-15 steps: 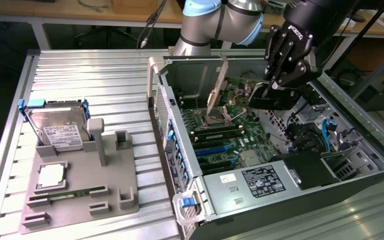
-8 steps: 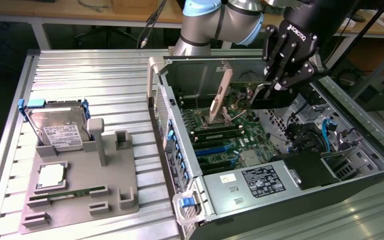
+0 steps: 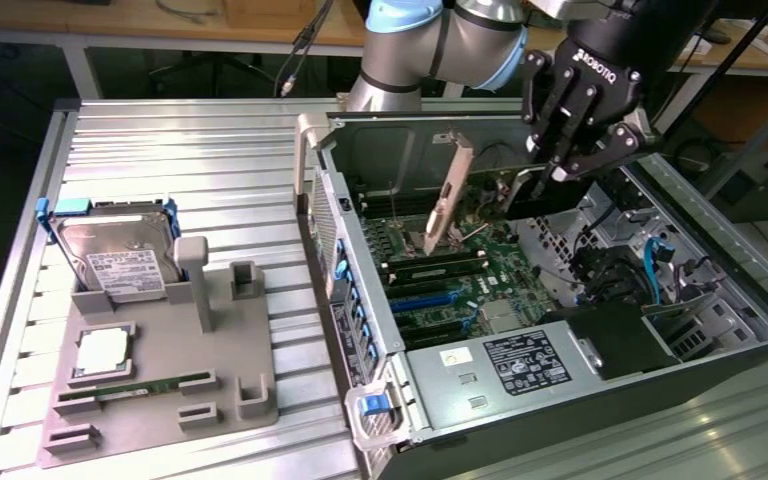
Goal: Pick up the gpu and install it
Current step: 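Insert the gpu into the slot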
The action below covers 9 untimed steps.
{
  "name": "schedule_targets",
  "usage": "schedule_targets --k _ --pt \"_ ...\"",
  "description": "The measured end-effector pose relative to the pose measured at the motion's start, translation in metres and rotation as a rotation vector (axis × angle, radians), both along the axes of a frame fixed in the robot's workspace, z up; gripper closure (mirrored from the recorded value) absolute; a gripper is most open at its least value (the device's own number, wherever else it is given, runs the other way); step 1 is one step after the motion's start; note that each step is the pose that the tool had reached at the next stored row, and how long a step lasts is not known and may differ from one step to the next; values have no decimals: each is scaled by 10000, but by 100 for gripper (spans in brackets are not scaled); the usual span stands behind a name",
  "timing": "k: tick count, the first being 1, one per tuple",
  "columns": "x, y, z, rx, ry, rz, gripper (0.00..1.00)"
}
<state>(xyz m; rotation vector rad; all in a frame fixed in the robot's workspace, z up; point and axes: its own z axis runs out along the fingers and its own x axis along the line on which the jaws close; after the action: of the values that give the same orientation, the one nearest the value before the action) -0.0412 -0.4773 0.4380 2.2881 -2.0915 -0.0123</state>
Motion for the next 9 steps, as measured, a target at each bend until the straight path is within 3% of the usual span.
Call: schedule_targets --k 9 --pt "0 2 0 -1 0 1097 73"
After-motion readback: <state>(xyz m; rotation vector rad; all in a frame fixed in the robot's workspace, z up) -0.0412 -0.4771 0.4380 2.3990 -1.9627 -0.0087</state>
